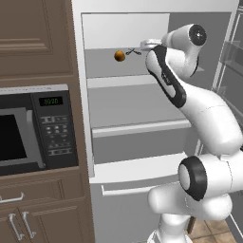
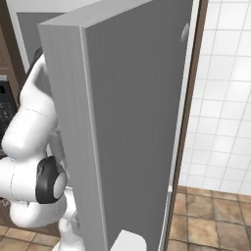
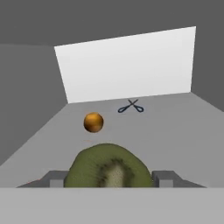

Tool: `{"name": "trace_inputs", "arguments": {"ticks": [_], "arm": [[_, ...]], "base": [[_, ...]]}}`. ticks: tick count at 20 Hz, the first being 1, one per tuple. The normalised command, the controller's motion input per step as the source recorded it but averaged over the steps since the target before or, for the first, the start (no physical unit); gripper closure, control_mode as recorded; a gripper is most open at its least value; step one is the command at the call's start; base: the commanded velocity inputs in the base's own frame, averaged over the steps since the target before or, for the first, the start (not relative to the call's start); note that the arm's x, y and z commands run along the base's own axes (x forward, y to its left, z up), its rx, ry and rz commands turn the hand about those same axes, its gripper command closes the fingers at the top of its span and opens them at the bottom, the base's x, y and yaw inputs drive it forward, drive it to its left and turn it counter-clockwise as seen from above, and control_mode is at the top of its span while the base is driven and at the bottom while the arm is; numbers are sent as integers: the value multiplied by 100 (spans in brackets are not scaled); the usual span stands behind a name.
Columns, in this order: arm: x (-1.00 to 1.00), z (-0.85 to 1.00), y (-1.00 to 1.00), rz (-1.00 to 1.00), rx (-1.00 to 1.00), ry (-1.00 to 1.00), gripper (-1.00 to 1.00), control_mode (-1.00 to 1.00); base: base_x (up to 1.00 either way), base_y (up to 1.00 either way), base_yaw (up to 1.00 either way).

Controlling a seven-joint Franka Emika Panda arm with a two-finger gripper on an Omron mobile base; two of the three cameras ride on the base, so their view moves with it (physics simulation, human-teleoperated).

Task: Pick the kiwi and mango from the fridge and place them on the plate next to the blender to make a fruit smoothie.

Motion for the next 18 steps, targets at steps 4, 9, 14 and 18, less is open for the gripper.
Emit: {"name": "trace_inputs", "arguments": {"ticks": [4,9,14,18], "arm": [[-100,-32,0,0,-2,18,100,-100],[-100,-100,0,0,-2,10,100,-100],[-100,-100,0,0,0,12,100,-100],[-100,-84,12,0,0,6,100,-100]], "base": [[0,0,0],[0,0,0],[0,0,0],[0,0,0]]}}
